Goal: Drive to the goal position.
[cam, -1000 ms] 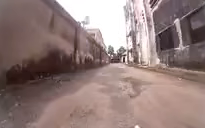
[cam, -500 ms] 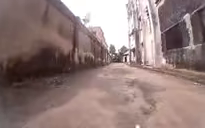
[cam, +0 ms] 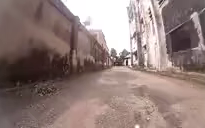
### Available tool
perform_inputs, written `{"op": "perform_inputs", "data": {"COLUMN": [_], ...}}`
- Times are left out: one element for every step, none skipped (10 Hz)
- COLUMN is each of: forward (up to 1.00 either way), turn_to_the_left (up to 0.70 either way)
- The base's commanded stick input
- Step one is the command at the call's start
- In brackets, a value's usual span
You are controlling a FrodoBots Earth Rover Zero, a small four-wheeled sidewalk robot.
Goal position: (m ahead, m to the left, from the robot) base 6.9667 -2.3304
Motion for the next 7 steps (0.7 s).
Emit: {"op": "perform_inputs", "data": {"forward": [1.00,1.00,1.00,1.00,1.00,1.00,1.00], "turn_to_the_left": [-0.33,-0.37,-0.31,-0.06,0.03,0.03,0.03]}}
